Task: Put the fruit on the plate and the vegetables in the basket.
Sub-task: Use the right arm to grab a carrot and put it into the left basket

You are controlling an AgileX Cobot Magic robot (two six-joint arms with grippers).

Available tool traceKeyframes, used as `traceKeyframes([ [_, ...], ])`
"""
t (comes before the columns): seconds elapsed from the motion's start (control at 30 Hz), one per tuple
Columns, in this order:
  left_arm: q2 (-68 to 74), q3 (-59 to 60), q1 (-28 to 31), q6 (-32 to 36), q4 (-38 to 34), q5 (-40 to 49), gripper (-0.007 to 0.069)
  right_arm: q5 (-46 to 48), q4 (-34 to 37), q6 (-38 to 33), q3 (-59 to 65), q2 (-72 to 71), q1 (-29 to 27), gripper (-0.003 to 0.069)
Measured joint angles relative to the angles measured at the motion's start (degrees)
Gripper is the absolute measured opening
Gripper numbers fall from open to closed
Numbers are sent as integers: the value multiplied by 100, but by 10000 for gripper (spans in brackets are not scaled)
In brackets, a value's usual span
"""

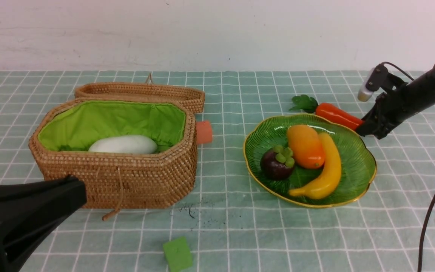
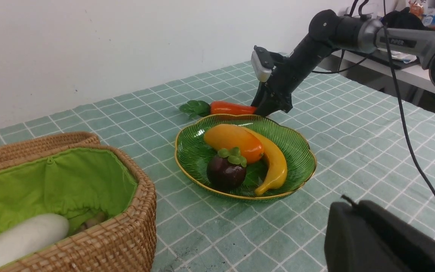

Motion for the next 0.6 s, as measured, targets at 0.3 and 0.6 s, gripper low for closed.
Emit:
traceKeyframes([
  [0.3,0,-21,121,-28,609,58,-1,988,-167,1666,54,-1361,45,232],
  [0.6,0,-338,1208,-1641,1692,1037,-1,1046,947,2369,878,-2830,1717,232],
])
